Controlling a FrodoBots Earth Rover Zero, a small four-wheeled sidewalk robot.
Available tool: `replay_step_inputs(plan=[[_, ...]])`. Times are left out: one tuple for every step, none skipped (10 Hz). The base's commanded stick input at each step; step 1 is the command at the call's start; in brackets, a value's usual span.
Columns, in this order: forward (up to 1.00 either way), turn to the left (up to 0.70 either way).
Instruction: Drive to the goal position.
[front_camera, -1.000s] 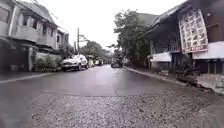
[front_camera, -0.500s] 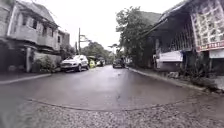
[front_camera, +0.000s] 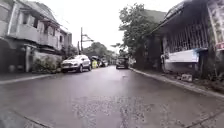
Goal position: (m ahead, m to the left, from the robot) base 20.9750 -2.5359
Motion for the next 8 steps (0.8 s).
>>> replay_step_inputs(plan=[[1.00, 0.00], [1.00, 0.00], [1.00, 0.00], [1.00, 0.00], [1.00, 0.00], [1.00, 0.00], [1.00, 0.00], [1.00, 0.00]])
